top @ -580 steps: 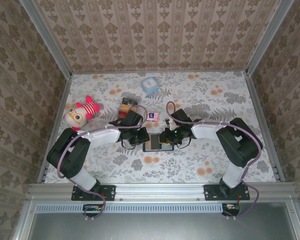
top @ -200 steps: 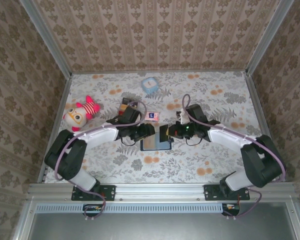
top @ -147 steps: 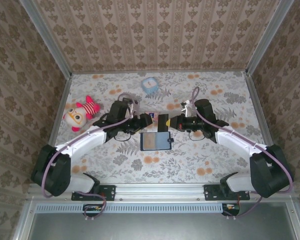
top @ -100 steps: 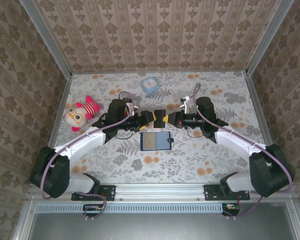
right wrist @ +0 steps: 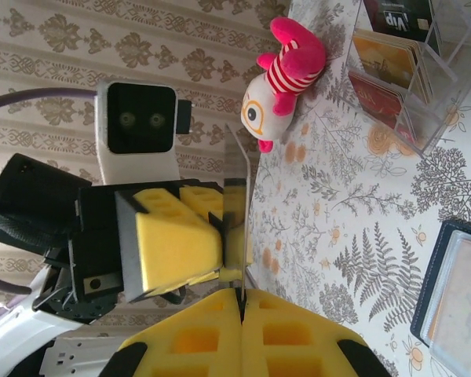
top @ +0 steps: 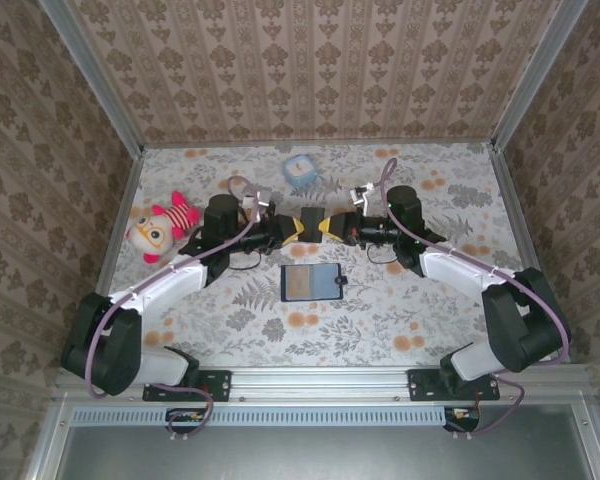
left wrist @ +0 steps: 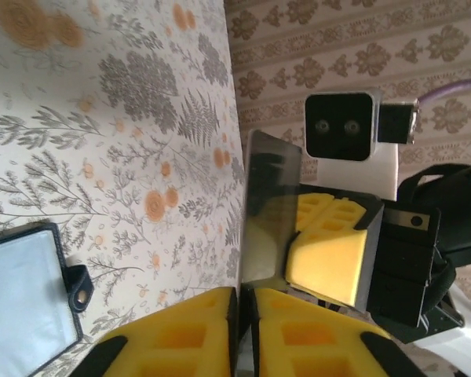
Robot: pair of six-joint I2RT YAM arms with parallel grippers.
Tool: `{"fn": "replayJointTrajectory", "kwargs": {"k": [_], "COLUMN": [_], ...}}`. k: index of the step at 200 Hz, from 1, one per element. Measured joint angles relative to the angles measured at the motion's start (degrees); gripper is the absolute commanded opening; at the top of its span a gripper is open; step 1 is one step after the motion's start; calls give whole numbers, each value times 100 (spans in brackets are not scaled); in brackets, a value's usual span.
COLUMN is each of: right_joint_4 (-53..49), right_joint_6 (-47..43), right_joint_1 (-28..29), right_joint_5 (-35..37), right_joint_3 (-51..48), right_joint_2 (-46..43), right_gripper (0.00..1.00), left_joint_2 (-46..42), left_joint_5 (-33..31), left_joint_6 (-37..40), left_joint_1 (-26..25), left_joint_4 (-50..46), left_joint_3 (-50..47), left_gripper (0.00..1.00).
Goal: Take the credit cards out of the card holder
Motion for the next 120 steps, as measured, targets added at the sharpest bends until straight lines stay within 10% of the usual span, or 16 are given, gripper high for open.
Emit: {"fn": "replayJointTrajectory", "kwargs": {"k": [42,76,120], "right_joint_4": [0,-579,-2135], "right_joint_6": [85,-107,-1117], "right_joint_1": [0,-2,-2], "right_joint_5": [-17,116,763], "right_joint_3": [96,264,671], "right_joint_2": [166,142,-188], "right_gripper": [16,59,75], "left_joint_2": [-42,-136,-254], "left_joint_5": [35,4,-772], "left_joint_6": [-15,149,798], "left_joint_1": [72,79,79], "left_joint_4": [11,-319,-1655], "left_joint_3": [-22,15,374], "left_gripper": [0,0,0]}}
